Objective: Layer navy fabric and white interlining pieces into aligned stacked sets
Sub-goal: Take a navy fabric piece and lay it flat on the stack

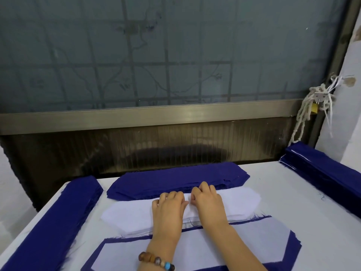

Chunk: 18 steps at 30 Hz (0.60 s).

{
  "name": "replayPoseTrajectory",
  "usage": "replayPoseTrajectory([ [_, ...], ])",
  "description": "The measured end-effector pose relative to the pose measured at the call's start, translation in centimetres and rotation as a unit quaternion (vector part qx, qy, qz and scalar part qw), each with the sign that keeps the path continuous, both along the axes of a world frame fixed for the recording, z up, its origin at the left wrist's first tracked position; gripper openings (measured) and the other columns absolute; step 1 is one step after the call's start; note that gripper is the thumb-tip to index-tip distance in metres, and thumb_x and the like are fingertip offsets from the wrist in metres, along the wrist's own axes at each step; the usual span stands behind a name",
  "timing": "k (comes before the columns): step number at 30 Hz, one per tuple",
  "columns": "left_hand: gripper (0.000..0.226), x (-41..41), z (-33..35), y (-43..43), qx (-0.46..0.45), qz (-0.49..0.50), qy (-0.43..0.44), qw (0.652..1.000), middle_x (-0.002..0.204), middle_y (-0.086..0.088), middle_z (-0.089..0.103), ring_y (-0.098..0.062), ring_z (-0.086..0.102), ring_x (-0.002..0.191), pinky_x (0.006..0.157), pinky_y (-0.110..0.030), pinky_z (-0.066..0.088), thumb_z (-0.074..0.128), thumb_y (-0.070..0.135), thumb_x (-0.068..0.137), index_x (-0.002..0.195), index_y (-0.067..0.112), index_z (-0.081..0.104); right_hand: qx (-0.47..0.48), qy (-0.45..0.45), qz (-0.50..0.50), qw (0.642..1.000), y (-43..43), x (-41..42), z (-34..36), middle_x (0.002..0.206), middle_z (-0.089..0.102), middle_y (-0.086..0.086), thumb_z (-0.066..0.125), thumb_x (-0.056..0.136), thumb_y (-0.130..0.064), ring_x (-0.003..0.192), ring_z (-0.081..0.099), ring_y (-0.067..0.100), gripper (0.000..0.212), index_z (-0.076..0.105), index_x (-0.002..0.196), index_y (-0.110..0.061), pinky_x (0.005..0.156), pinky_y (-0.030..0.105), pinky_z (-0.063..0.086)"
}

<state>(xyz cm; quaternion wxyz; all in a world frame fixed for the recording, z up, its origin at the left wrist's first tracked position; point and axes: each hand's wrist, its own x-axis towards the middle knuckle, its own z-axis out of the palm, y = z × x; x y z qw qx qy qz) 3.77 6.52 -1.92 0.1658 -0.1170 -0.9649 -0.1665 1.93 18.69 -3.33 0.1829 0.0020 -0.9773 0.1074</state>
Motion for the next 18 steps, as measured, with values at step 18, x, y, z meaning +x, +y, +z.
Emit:
replayPoseTrajectory([
  [18,0.026,-0.29,-0.37,0.18,-0.013,0.046,0.007,0.999,0.125,0.015,0.043,-0.008,0.037,0.121,0.112,-0.034,0.017,0.049,0.042,0.098,0.124,0.041,0.045,0.01,0.067,0.055,0.996,0.14,-0.19,-0.06,0.122,0.05,-0.007,0.056,0.093,-0.024,0.115,0.038,0.017,0.026,0.047,0.117,-0.029,0.099,0.029,0.025],
])
